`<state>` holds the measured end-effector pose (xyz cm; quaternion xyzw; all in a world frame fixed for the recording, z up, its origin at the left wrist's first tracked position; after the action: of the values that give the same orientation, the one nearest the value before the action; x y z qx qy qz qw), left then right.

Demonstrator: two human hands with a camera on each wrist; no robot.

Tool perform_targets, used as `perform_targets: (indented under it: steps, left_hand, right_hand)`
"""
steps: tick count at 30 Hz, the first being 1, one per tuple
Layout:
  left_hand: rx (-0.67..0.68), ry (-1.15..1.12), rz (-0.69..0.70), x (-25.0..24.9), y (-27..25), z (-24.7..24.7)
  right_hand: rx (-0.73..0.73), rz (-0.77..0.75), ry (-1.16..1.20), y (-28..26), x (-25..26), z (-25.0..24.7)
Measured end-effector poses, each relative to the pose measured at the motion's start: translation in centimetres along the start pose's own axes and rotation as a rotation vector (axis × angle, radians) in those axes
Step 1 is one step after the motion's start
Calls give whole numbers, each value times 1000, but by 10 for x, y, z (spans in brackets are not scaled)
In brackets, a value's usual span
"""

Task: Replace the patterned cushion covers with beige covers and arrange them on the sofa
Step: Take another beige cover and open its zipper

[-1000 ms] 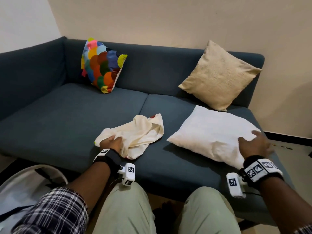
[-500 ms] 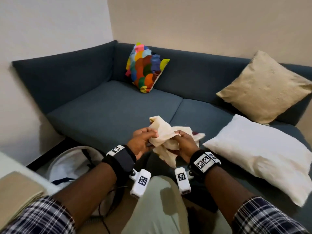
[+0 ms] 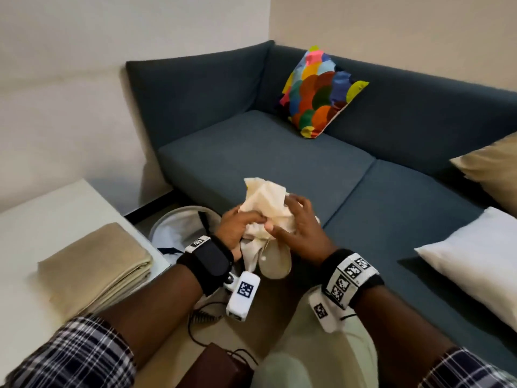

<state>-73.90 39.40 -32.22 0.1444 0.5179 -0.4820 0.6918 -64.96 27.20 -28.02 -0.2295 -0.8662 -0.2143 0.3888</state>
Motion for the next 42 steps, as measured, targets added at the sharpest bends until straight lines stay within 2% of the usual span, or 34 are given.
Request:
perform_targets:
  steps: [2, 4, 6, 9, 10, 12, 14, 16, 18, 19, 20, 24, 27, 31, 34, 39, 42]
  left_hand:
    - [91, -114, -40, -9, -11, 0]
    - [146, -74, -35, -14, -18, -7]
    - [33, 193, 156, -36, -21, -33]
    - [-181, 843, 515, -73, -34, -66]
    - [-209, 943, 623, -82, -39, -73]
    - [-220, 953, 722, -96, -43, -91]
    - [-273, 1127, 648, -90, -27, -121]
    - [-244, 1449, 359, -60, -1, -159]
    - [-142, 1614, 89, -24, 14, -198]
    - [-152, 1630, -23, -15, 11, -213]
    - [-196, 1630, -77, -12, 7, -227]
    - [-405, 1644, -197, -10, -11, -271]
    - [-432, 1634, -300, -4, -17, -296]
    - [-458, 1649, -344, 1, -23, -311]
    - [-499, 1704, -290, -11, -24, -306]
    - [-526, 1753, -202, -54, -33, -280]
    - [-552, 1721, -105, -100, -50, -250]
  right_hand:
    - [220, -59, 114, 3, 14, 32]
    - [248, -132, 324, 11, 28, 47]
    - [151, -118, 512, 25, 40, 52]
    - [-71, -82, 674, 42, 59, 63]
    - [-109, -77, 676, 49, 64, 71]
    - [-82, -66, 597, 67, 69, 100]
    - [34, -27, 377, 83, 59, 136]
    - [178, -2, 57, 88, 38, 170]
    - [263, 21, -121, 79, 21, 189]
    - [295, 70, -123, 71, 13, 191]
    - [325, 116, -101, 65, 5, 193]
    - [370, 217, -43, 59, -15, 193]
    - [330, 247, 39, 62, -15, 190]
    - [354, 225, 133, 59, 5, 201]
    - [390, 201, 194, 55, 22, 213]
    - [458, 195, 243, 45, 44, 229]
    - [491, 207, 288, 38, 54, 234]
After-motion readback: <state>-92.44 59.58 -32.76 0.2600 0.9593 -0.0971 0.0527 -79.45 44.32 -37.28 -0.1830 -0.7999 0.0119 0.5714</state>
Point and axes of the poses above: each hand's wrist, its own y-axis towards the middle knuckle, its own z-axis out of the palm, x = y × z, the point moved 10 cm from there along y, towards the middle knuckle, and after that the axes turned 1 degree about -z, right-handed, at the moved point
